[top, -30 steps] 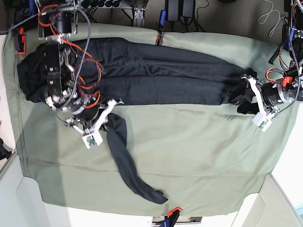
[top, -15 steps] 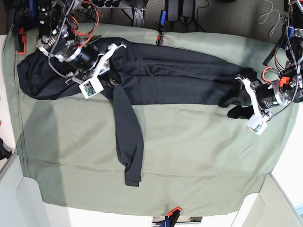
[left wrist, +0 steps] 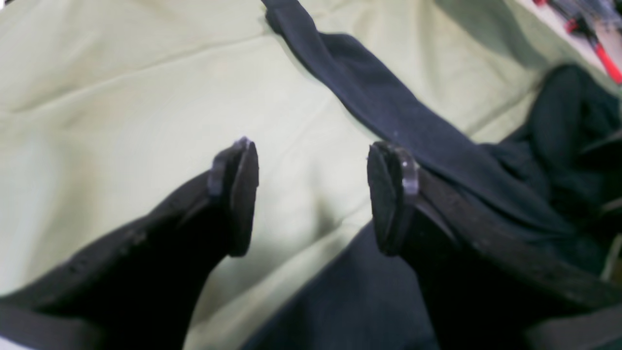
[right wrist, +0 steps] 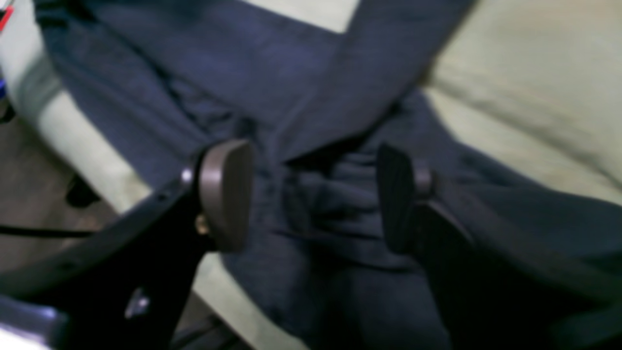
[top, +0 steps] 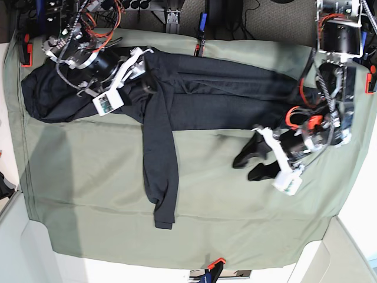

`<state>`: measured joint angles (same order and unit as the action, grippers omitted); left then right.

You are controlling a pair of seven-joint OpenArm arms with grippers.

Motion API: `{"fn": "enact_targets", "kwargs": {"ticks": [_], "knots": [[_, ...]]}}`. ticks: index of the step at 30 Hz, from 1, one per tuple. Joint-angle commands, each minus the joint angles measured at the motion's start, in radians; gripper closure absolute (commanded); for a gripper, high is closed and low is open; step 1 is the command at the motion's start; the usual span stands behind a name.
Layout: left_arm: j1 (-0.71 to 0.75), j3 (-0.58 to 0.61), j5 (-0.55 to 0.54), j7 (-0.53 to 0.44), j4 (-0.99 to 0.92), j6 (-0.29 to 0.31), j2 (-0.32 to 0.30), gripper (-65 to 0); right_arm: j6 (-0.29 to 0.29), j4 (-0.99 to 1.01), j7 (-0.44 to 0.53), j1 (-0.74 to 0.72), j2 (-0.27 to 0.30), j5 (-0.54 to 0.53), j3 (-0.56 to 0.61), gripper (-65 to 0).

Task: Fold the T-shirt properly
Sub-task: 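Grasp the hanging sleeve with the left gripper and lift it onto the folded body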

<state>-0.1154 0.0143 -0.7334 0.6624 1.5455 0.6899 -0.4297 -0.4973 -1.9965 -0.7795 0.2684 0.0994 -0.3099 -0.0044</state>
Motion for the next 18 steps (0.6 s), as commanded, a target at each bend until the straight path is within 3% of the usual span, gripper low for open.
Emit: {"fn": "enact_targets", "kwargs": {"ticks": [1, 9, 14, 18], "knots": [[-0.05, 0.022, 0.011, -0.042, -0.029, 0.008, 0.016, -38.7, 0.005, -0.028, 0.019, -0.007, 0.0, -0.013, -0.027, -39.9], [-0.281, 0.177, 0.219, -0.167, -0.424, -0.018, 0.204, -38.9, 0.021, -0.035, 0.011, 0.013, 0.0, -0.092, -0.242, -39.9], [-0.358, 0.176, 0.24, -0.196, -0.632, -0.025, 0.279, -38.9, 0.018, -0.035, -0.003, 0.054, 0.018, -0.145, -0.333, -39.9], [-0.371, 0.176, 0.241, -0.198, -0.692, -0.026, 0.328, -38.9, 0.018, -0.035, -0.003, 0.068, 0.048, -0.185, -0.384, -39.9]]}}
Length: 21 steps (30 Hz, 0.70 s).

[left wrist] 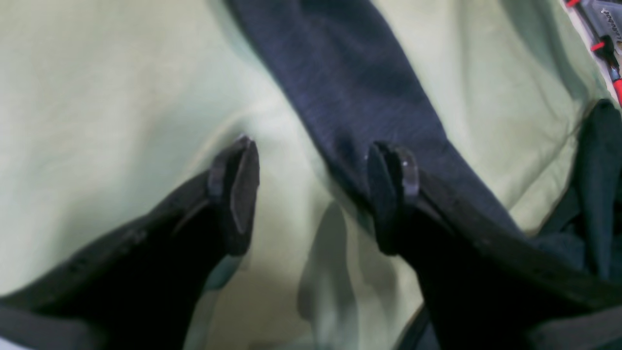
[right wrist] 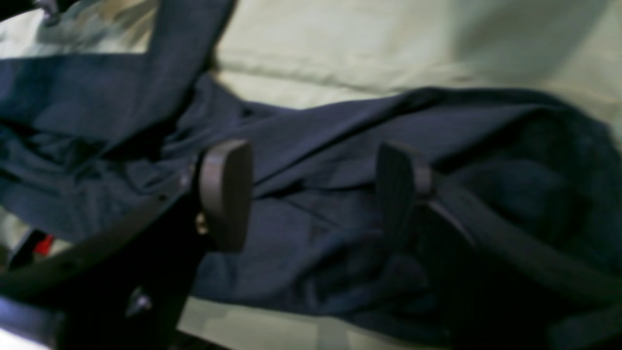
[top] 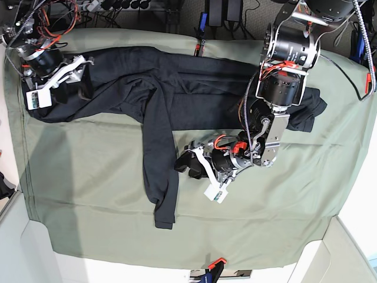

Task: Fold the T-shirt properly
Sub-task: 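Grasp the hanging sleeve with the left gripper and lift it onto the folded body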

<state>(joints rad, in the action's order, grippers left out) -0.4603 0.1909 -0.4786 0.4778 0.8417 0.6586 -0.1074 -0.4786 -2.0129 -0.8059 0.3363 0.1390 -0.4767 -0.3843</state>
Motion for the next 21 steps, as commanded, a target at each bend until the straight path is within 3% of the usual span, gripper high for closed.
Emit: {"fn": "enact_targets", "kwargs": {"ticks": [1, 5, 14, 15, 18, 19, 21], "knots": [[-0.024, 0.0, -0.01, -0.014, 0.009, -0.004, 0.015, -38.9, -0.001, -0.019, 0.019, 0.0, 0.014, -0.026, -0.011, -39.9], [-0.019, 0.0, 0.032, -0.014, 0.009, -0.042, 0.062, -38.9, -0.001, -0.019, 0.007, 0.0, 0.016, -0.04, -0.022, -39.9], [-0.019, 0.0, 0.116, -0.057, 0.009, -0.046, 0.141, -37.0, -0.001, -0.019, -0.003, 0.014, 0.016, -0.043, -0.022, -39.9], [-0.019, 0.0, 0.126, -0.064, 0.009, -0.046, 0.14, -31.4, -0.001, -0.019, -0.003, 0.018, 0.016, -0.044, -0.022, -39.9], [-0.019, 0.0, 0.2, -0.089, 0.009, -0.046, 0.14, -4.4, -0.001, -0.019, -0.002, 0.021, 0.016, -0.045, -0.022, -39.9], [-0.019, 0.0, 0.222, -0.101, 0.009, -0.046, 0.14, 0.0, -0.001, -0.019, -0.002, 0.021, 0.016, -0.045, -0.022, -39.9], [-0.022, -0.001, 0.235, -0.121, 0.009, -0.047, 0.136, 0.0, -0.001, -0.019, -0.002, 0.021, 0.016, -0.044, -0.022, -39.9]]}}
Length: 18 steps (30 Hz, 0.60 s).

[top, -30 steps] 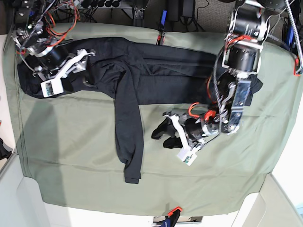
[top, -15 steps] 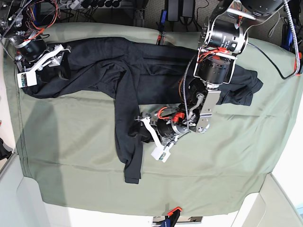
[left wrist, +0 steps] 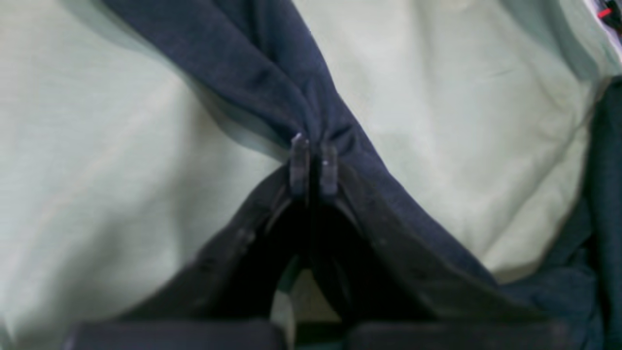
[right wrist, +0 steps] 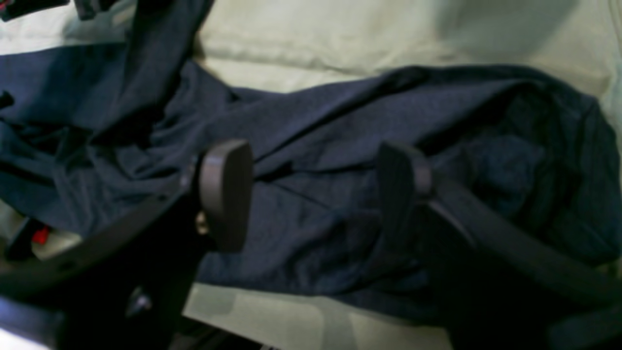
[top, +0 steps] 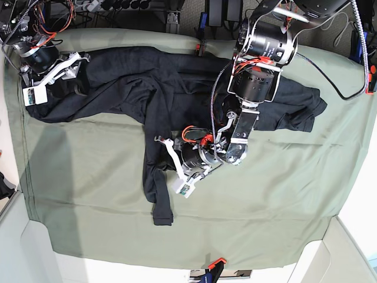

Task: Fold the T-shirt properly
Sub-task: 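Grasp the hanging sleeve with the left gripper and lift it onto the folded body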

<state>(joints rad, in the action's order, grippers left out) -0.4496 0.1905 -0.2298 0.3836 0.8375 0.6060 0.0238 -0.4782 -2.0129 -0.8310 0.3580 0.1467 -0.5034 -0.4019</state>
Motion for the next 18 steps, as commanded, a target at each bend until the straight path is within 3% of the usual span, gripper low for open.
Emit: {"fn": "enact_targets", "kwargs": {"ticks": [1, 3, 6, 13, 18], "knots": [[-0.036, -0.003, -0.017, -0.039, 0.014, 0.004, -0.002, 0.0, -0.001, -0.019, 0.023, -0.001, 0.008, -0.018, -0.005, -39.9], [-0.045, -0.003, -0.029, -0.044, 0.022, 0.012, -0.018, 0.0, -0.001, -0.019, 0.023, -0.001, 0.008, -0.017, -0.005, -39.9], [-0.046, -0.003, -0.082, -0.006, 0.055, 0.092, -0.058, 0.0, -0.001, -0.019, 0.023, 0.0, 0.008, -0.017, -0.005, -39.9], [0.082, -0.003, -0.41, 0.214, 0.362, 0.092, -0.206, 0.0, -0.003, -0.019, 0.027, 0.0, 0.008, -0.016, -0.005, -39.9], [0.254, -0.004, -0.492, 0.287, 0.686, 0.092, -0.359, 0.0, -0.02, -0.019, 0.04, -0.001, 0.008, -0.007, -0.005, -39.9]]}}
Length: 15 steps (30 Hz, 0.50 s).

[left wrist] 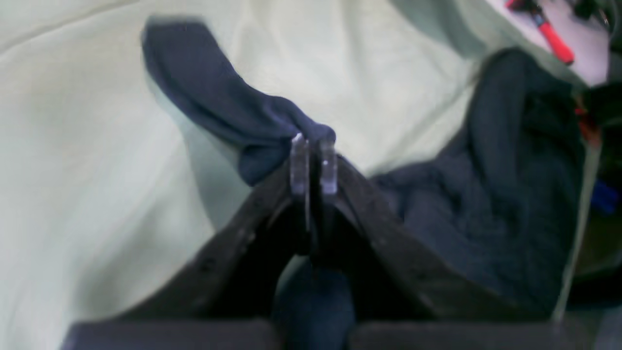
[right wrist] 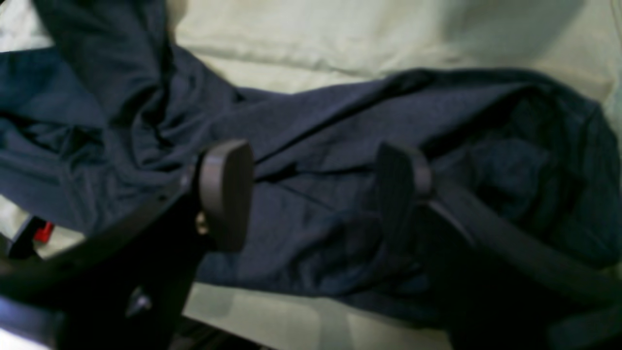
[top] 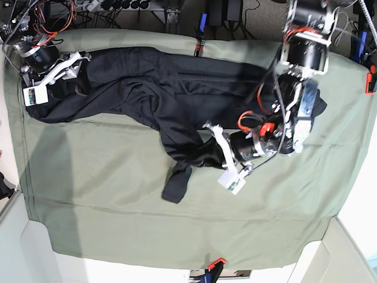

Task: Fold the T-shirt properly
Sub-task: 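Grasp the hanging sleeve with the left gripper and lift it onto the folded body, then lay the sleeve cuff onto the folded shirt with the left gripper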

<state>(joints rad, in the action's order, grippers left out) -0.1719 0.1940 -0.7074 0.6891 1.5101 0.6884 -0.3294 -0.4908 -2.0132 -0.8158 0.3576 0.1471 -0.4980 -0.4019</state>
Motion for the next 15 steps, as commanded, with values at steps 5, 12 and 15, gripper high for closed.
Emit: {"fn": "enact_targets", "kwargs": {"ticks": [5, 12, 15], "knots": [[0.148, -0.04, -0.036, 0.005, 0.253, 0.01, -0.14, 0.0, -0.007, -0.018, 0.034, 0.0, 0.008, 0.012, -0.005, -39.9], [0.308, -0.043, -0.067, 0.102, 0.406, 0.01, -0.215, 0.0, -0.007, -0.018, 0.035, -0.002, 0.008, 0.012, -0.005, -39.9], [0.352, -0.043, -0.104, 0.136, 0.419, 0.01, -0.222, 0.0, -0.007, -0.018, 0.039, -0.002, 0.008, 0.012, -0.005, -39.9]]}}
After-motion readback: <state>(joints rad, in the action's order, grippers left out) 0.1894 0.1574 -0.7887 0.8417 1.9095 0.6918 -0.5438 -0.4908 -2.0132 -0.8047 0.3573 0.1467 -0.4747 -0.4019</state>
